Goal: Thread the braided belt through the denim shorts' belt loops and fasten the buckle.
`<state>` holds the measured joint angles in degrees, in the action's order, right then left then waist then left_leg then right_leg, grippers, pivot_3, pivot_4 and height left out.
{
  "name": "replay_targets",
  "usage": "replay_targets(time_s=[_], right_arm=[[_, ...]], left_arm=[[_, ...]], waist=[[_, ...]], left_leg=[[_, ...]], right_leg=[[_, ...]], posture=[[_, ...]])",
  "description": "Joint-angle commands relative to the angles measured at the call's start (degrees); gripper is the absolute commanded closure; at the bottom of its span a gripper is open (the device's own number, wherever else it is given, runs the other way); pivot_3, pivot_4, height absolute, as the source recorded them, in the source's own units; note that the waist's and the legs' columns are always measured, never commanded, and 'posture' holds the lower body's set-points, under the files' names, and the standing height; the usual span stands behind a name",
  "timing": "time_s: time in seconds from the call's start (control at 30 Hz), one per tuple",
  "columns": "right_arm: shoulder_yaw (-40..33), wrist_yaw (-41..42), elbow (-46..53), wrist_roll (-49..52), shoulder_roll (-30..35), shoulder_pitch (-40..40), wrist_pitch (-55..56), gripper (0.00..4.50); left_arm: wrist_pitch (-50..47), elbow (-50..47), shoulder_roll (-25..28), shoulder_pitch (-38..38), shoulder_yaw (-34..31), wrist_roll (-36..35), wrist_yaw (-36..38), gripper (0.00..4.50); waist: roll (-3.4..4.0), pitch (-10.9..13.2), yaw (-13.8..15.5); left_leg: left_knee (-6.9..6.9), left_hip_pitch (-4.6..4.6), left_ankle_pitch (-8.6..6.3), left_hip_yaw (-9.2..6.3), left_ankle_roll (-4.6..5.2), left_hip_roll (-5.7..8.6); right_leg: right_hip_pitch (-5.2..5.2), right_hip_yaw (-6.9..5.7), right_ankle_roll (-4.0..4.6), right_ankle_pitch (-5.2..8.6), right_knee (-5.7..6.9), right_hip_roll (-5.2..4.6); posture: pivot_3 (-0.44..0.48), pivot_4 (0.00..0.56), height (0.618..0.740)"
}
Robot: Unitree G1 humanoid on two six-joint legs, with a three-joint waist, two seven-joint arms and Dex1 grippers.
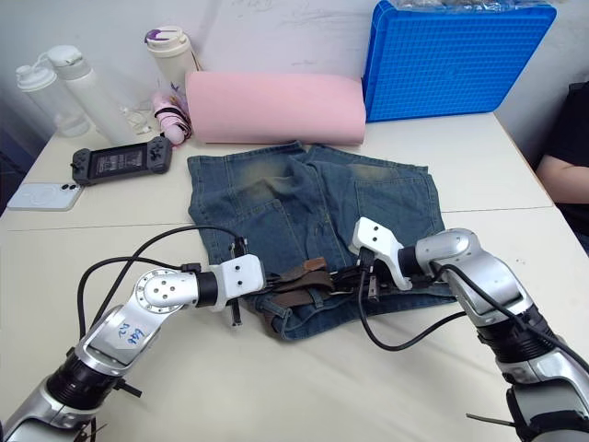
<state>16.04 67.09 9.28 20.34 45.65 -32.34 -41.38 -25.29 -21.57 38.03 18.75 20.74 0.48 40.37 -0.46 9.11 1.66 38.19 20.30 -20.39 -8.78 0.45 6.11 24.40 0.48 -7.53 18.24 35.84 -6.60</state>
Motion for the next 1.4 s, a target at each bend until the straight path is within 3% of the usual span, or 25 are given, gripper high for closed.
replay_targets(time_s=[0.03, 0.43, 0.7, 0.93, 1.1, 1.2, 1.4], right_arm=[[-0.3, 1.4, -0.1, -0.2, 0.4, -0.5, 1.1, 4.44], [4.5, 4.9, -5.6, -3.0, -2.0, -2.2, 2.9, 4.44], [18.3, 12.2, -11.6, -14.1, -1.7, -8.3, 5.5, 4.44], [25.9, 14.6, -14.2, -23.4, -2.8, -9.9, 7.9, 4.44], [30.4, 15.0, -15.0, -31.1, -3.3, -9.8, 9.8, 4.44], [31.3, 14.2, -16.0, -34.4, -4.0, -9.0, 11.2, 4.44], [31.0, 13.5, -16.7, -37.8, -5.4, -7.0, 11.8, 4.44]], left_arm=[[0.1, 0.8, 0.5, -1.5, 1.2, 1.8, 1.4, 4.5], [2.5, 1.5, 0.8, -1.9, 1.2, 4.8, 2.8, 4.5], [2.8, 1.9, -1.5, -2.4, -0.9, 4.7, 1.1, 4.5], [-1.3, 0.4, -6.3, -2.6, -4.7, 2.2, -1.7, 4.5], [-5.3, -1.1, -9.8, -1.8, -7.8, -0.4, -3.3, 4.5], [-5.6, -1.5, -8.8, -1.0, -7.4, 0.2, -2.5, 4.5], [-7.5, -1.7, -8.9, 0.9, -8.5, -2.3, -1.3, 4.5]], waist=[[0.0, 0.0, 0.0], [0.04, -0.1, -0.1], [-0.05, -0.7, -0.2], [-0.61, -1.5, -0.1], [-0.87, -2.1, 0.0], [-0.86, -2.5, 0.1], [-0.96, -2.7, 0.4]], left_leg=[[0.0, 0.0, 0.0, 0.0, 0.0, 0.0], [0.01, -0.05, 0.0, 0.01, 0.0, -0.01], [0.0, -0.11, 0.0, 0.02, -0.01, -0.03], [0.0, -0.26, -0.01, -0.08, -0.01, -0.02], [-0.2, -1.15, -0.15, -0.18, 0.04, -0.06], [-0.2, -1.39, -0.21, -0.3, 0.03, -0.07], [-0.25, -2.85, -0.86, -0.41, 0.16, -0.19]], right_leg=[[0.0, 0.0, 0.0, 0.0, 0.0, 0.0], [-0.01, 0.0, 0.0, 0.0, 0.04, 0.0], [-0.06, -0.02, 0.0, 0.0, 0.05, 0.01], [-0.27, -0.06, 0.0, 0.0, 0.01, 0.03], [-1.17, -0.11, 0.05, 0.03, -0.27, 0.08], [-1.47, -0.13, 0.06, 0.04, -0.33, 0.09], [-2.94, -0.15, 0.23, 0.14, -1.0, 0.26]], posture=[[0.0, 0.15, 0.74], [0.0, 0.15, 0.74], [0.0, 0.15, 0.74], [0.0, 0.15, 0.74], [0.0, 0.15, 0.74], [0.0, 0.15, 0.74], [0.0, 0.15, 0.74]])
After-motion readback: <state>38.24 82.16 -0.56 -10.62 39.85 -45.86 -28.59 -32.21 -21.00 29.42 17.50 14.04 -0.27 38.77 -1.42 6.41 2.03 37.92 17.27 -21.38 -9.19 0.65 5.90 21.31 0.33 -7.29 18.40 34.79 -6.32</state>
